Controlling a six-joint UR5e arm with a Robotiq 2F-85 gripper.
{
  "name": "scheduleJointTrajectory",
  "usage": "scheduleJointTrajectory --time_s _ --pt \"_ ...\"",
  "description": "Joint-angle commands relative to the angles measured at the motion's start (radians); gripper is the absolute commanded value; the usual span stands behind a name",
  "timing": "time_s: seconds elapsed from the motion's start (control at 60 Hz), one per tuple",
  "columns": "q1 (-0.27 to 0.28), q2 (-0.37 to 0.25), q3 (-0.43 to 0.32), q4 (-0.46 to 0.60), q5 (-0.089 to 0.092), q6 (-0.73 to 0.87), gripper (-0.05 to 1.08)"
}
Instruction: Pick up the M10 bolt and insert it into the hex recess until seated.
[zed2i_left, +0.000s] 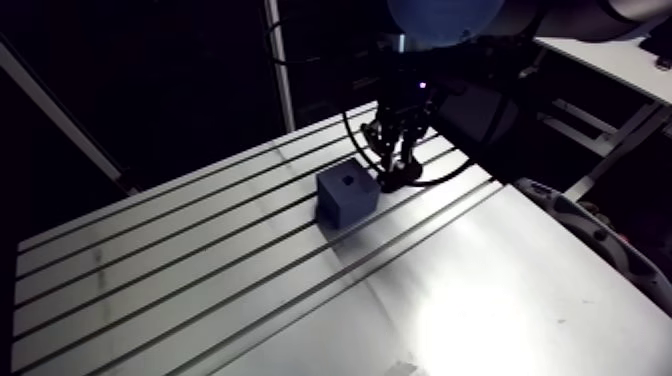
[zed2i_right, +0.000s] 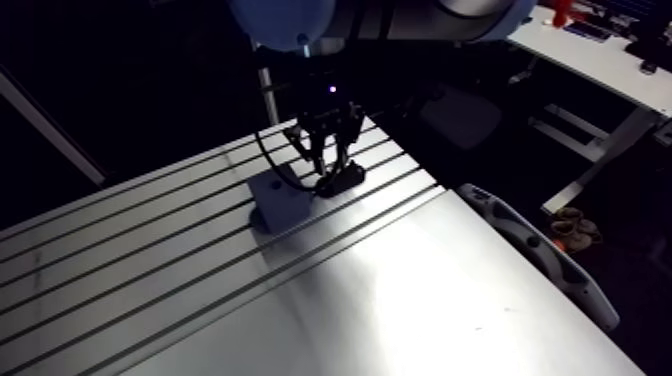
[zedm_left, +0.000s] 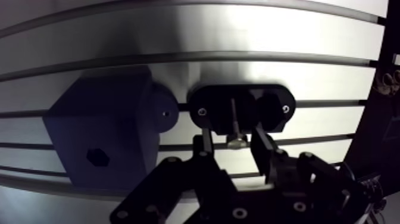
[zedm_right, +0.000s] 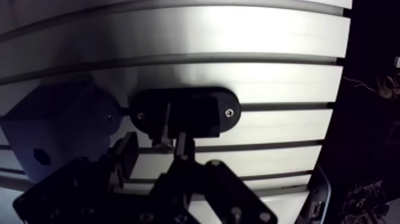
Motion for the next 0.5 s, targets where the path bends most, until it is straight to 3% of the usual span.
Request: scheduleJointTrajectory --time_s 0.017,0.5 --pt "0.000 0.001 0.000 0.002 0.000 -0.001 0.55" --pt "0.000 -0.002 0.000 0.002 -0.002 -0.002 0.59"
